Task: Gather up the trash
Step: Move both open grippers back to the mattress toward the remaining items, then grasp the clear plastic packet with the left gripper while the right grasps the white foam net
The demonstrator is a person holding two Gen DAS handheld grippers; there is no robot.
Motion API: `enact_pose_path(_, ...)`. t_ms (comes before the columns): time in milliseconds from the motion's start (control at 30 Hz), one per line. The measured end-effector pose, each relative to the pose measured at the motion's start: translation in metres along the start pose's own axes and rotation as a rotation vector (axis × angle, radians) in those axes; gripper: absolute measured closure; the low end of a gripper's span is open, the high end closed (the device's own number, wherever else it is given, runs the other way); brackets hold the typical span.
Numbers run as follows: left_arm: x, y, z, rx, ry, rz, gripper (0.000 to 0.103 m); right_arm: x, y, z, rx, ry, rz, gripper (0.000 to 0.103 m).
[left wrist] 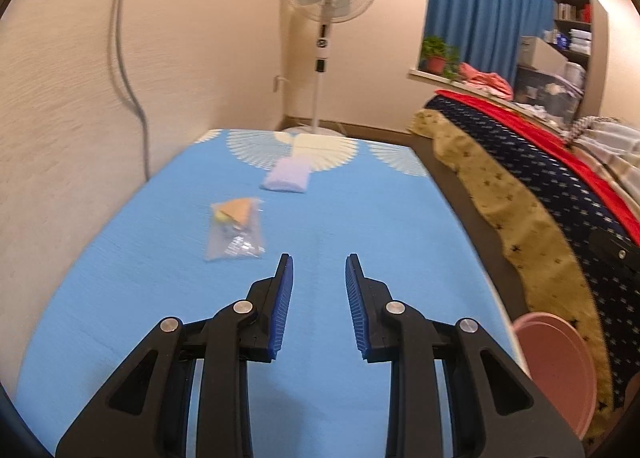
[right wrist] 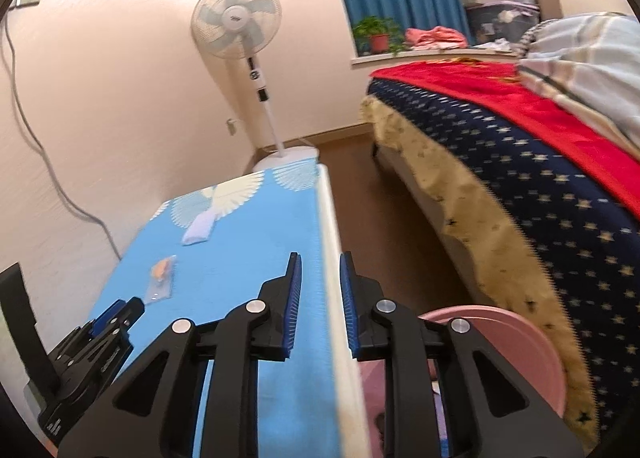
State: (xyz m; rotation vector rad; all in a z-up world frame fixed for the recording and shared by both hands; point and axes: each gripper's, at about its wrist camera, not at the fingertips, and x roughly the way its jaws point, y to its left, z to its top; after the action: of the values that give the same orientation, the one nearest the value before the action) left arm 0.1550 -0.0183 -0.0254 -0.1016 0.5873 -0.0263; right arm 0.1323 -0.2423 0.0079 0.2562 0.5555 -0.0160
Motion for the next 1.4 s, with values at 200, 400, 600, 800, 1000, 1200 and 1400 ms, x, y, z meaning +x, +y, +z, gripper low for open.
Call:
enact_pose_path(200,0.038,0.031,0.016,-0.051,0.019,0.088,0.076,0.042,0.027,0.003,-0.025,0.04,0.071,0.084)
enact_pose_path(400,0.085,0.061,0.026,-0.113,0.11,0.152,0.059,0.087,0.05,0.011,-0.057,0.073,0.125,0.084)
enact_pose_path(600,0.112,0.063,0.027,-0.113,0.18,0.138,0.049,0.132,0.076,0.023,-0.088,0.11,0.173,0.083)
enact_pose_path(800,0.129,0.078,0.025,-0.166,0.257,0.162,0.051,0.19,0.12,0.036,-0.158,0.18,0.244,0.082)
enact_pose_path(1000,0.128,0.092,0.021,-0.23,0.26,0.18,0.079,0.252,0.148,0.039,-0.163,0.27,0.266,0.068)
enact_pose_path(1200,0.125,0.097,0.019,-0.27,0.247,0.196,0.09,0.294,0.168,0.033,-0.171,0.339,0.25,0.06)
enact_pose_path(1400,0.126,0.095,0.019,-0.267,0.245,0.201,0.091,0.304,0.176,0.026,-0.197,0.369,0.249,0.085)
